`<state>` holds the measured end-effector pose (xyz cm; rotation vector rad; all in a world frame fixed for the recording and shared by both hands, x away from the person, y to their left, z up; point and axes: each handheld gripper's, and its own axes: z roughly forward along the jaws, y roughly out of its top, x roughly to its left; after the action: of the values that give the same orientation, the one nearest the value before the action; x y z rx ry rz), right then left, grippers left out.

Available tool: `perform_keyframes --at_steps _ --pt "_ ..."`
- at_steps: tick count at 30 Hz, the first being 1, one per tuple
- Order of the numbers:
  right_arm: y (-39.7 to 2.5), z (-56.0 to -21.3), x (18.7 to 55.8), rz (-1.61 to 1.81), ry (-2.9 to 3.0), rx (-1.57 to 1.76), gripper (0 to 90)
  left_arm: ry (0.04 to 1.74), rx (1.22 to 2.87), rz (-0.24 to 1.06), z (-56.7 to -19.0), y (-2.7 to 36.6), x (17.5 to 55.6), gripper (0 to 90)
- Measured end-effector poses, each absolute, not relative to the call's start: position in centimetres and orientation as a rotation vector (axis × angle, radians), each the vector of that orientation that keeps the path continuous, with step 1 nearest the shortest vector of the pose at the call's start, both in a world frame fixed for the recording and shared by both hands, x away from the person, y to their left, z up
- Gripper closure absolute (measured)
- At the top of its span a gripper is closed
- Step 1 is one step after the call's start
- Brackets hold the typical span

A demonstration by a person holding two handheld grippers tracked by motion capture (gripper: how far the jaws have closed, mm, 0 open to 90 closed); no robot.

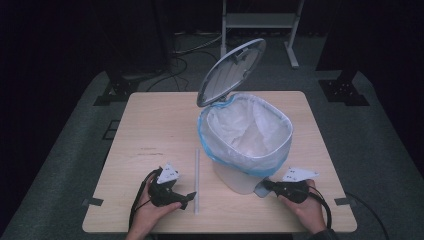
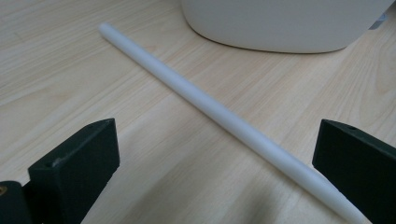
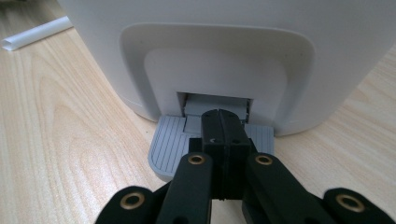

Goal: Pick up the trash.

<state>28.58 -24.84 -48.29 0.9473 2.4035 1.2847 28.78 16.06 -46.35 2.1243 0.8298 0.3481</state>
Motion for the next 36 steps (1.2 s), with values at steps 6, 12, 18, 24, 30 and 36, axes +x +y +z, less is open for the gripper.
perform_keyframes --at_steps 6,12,18,24,30,36 --pt "-24.8 -48.3 28.6 1.286 2.404 0.949 89.8 0.831 2.141 0.353 -46.6 15.2 29.0 0.0" --pt "-24.9 -48.3 28.7 1.291 2.408 0.955 89.8 0.841 2.179 0.342 -47.4 14.3 29.1 0.0" --pt "-24.9 -48.3 28.7 1.293 2.409 0.959 89.8 0.849 2.196 0.364 -47.8 14.4 29.0 3.7" --pt "-25.0 -48.3 28.7 1.295 2.411 0.962 89.8 0.869 2.201 0.365 -48.0 14.8 29.1 4.3" --pt "-25.0 -48.3 28.7 1.297 2.411 0.963 89.8 0.878 2.224 0.398 -48.0 15.2 29.2 4.3" --pt "-25.0 -48.3 28.8 1.301 2.412 0.964 89.8 0.903 2.222 0.427 -47.9 16.2 29.2 5.9"
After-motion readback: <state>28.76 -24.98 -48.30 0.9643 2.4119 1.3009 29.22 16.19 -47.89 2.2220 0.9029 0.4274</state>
